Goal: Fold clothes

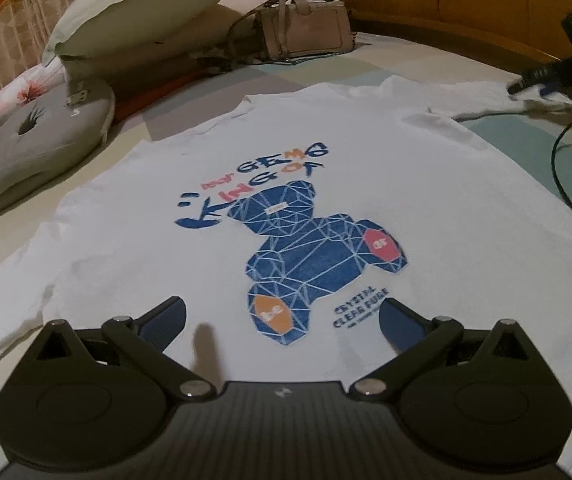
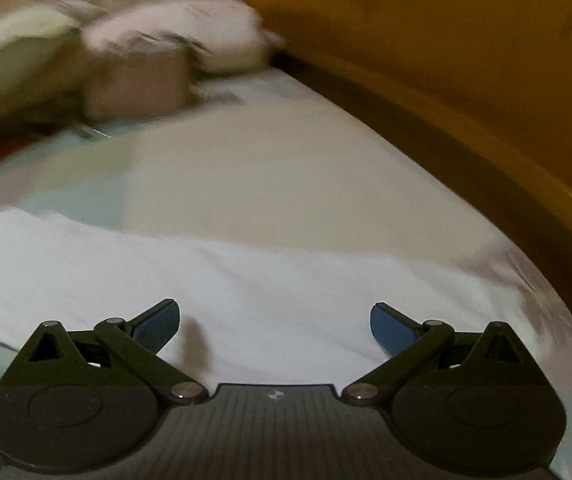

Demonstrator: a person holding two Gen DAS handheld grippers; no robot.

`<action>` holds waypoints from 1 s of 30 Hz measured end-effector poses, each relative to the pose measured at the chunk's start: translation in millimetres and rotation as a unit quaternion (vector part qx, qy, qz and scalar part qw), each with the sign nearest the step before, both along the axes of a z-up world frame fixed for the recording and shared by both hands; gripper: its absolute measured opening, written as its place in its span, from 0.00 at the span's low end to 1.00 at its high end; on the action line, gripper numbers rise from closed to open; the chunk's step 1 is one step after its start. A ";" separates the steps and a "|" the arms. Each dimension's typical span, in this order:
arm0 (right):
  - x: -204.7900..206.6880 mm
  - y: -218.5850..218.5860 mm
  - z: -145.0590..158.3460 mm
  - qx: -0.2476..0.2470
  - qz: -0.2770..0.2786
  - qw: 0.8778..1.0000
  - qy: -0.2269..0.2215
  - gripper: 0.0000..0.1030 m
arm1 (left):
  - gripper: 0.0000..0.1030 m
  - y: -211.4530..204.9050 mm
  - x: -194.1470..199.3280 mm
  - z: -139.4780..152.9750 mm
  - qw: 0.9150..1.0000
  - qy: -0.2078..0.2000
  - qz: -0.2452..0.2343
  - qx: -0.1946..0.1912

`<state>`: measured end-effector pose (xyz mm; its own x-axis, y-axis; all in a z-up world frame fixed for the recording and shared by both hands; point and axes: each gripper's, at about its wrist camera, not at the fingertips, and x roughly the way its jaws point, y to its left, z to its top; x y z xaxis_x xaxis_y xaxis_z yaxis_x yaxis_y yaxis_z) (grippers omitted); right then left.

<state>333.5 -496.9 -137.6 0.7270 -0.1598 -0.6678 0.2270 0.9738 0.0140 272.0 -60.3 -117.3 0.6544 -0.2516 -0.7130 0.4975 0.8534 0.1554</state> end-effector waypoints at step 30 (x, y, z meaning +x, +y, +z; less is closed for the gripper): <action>36.0 -41.5 15.1 0.065 -0.069 0.994 0.056 1.00 | 0.99 -4.5 -4.2 1.2 1.000 -0.006 -0.003 0.018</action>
